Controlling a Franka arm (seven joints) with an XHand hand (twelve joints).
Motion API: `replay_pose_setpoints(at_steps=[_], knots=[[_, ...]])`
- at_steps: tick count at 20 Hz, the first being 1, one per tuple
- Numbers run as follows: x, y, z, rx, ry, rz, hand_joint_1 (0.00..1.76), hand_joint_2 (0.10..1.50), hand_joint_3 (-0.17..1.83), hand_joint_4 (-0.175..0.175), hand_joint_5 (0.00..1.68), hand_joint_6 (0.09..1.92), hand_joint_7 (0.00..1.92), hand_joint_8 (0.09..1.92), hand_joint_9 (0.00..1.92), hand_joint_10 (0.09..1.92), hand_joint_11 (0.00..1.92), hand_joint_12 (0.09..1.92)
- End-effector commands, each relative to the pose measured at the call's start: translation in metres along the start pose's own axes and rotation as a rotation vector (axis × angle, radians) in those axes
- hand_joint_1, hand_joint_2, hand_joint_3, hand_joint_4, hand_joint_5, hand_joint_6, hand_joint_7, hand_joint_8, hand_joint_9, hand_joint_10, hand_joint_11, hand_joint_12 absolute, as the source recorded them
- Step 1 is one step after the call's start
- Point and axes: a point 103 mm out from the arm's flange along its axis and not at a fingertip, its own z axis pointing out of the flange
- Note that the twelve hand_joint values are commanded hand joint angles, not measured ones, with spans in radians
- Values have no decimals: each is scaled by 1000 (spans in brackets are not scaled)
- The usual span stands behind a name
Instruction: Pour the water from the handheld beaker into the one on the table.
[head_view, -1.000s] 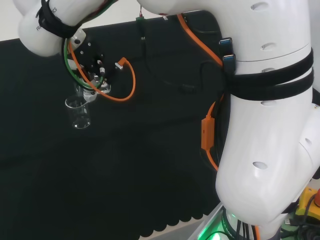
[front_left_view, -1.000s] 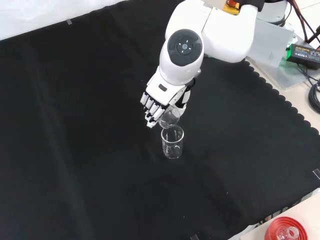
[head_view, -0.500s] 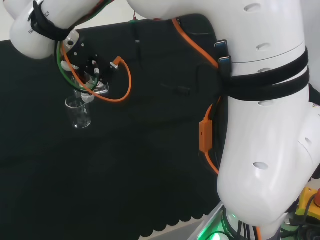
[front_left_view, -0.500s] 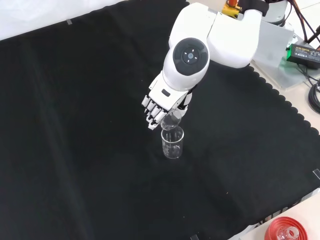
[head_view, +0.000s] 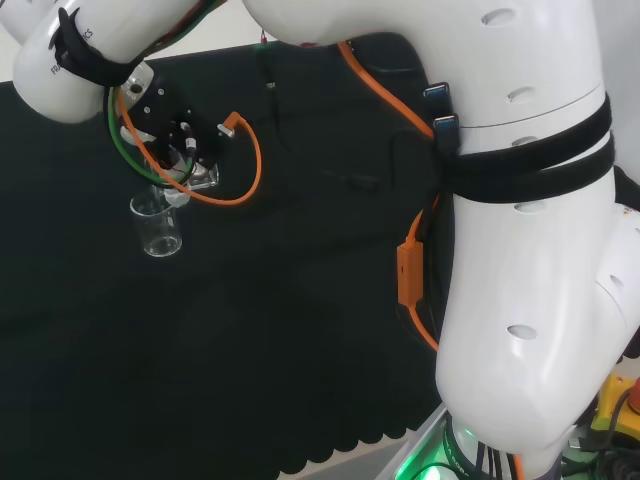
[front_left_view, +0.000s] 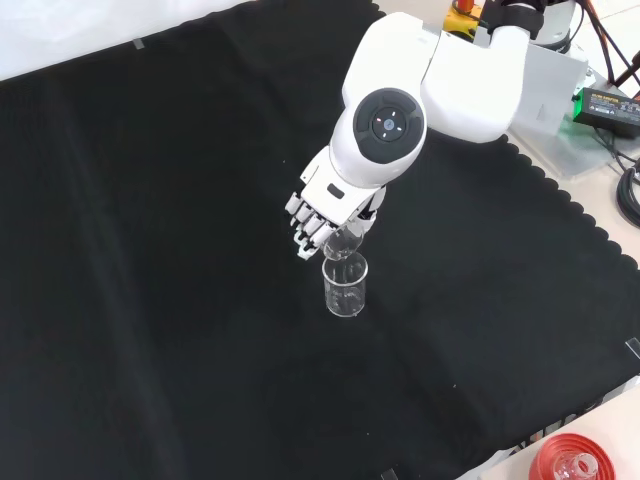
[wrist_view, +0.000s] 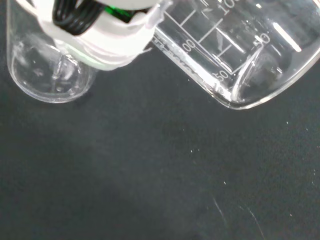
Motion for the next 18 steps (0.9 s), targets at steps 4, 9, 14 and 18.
replay_pose_setpoints(at_steps=[4,9,14,18], knots=[[-6,-3,0,-5,-5,6,1425,1006,-175,-175,1471,104,1574,87,1435,231,1102,898],[1,0,-5,18,-49,13,1425,1006,-175,-175,1471,104,1573,87,1436,230,1103,897],[4,0,-7,39,-60,35,1425,1006,-175,-175,1471,104,1573,87,1437,228,1103,897],[-3,-3,-2,43,-60,38,1425,1006,-175,-175,1471,105,1573,87,1438,227,1102,896]])
